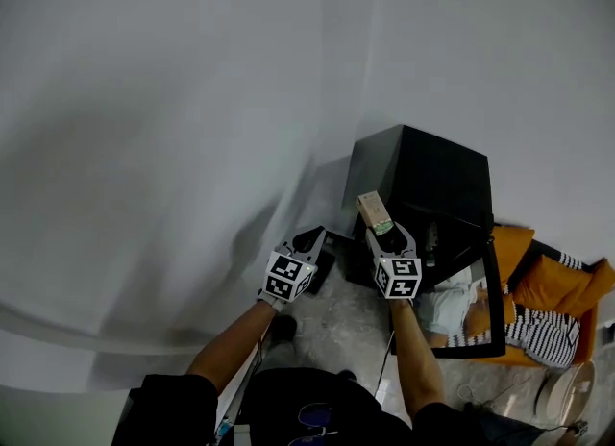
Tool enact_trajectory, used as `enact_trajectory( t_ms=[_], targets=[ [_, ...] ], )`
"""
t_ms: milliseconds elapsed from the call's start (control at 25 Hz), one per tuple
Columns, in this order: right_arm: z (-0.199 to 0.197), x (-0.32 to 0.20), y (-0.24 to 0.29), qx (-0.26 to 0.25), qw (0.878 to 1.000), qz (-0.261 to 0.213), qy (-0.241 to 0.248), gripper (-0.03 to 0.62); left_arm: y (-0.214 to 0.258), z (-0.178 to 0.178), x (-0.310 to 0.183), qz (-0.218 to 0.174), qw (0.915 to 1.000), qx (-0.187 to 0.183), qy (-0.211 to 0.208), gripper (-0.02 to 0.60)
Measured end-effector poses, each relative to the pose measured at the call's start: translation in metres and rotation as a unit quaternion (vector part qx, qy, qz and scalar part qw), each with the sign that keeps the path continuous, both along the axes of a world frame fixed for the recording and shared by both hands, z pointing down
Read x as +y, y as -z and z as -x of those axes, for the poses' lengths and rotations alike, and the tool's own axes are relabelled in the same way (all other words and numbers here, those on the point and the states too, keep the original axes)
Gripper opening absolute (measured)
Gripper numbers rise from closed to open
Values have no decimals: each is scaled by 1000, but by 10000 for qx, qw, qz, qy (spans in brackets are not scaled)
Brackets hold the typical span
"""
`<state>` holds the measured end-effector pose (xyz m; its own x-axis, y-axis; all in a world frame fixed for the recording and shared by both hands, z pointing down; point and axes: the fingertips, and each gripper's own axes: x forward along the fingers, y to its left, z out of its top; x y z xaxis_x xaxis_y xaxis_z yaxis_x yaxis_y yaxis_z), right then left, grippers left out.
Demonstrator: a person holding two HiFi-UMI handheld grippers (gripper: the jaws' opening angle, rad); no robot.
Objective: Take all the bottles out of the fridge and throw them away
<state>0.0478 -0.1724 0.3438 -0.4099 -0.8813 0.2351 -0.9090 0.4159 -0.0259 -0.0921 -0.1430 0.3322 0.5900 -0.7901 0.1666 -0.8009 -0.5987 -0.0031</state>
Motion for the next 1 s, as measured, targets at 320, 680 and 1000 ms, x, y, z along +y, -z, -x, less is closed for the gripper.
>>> enact_trajectory(
  t_ms=[320,680,1000],
  targets=[
    [17,-8,-25,65,9996,142,232,268,-28,11,-5,126,9998,28,129,6],
    [40,-29,-77,18,9983,459,367,268,-87,27,-29,513,9985,31,209,6],
    [56,-29,-159,87,9950,907,408,268,-158,40,-40,922,9956,-96,111,6]
  ],
)
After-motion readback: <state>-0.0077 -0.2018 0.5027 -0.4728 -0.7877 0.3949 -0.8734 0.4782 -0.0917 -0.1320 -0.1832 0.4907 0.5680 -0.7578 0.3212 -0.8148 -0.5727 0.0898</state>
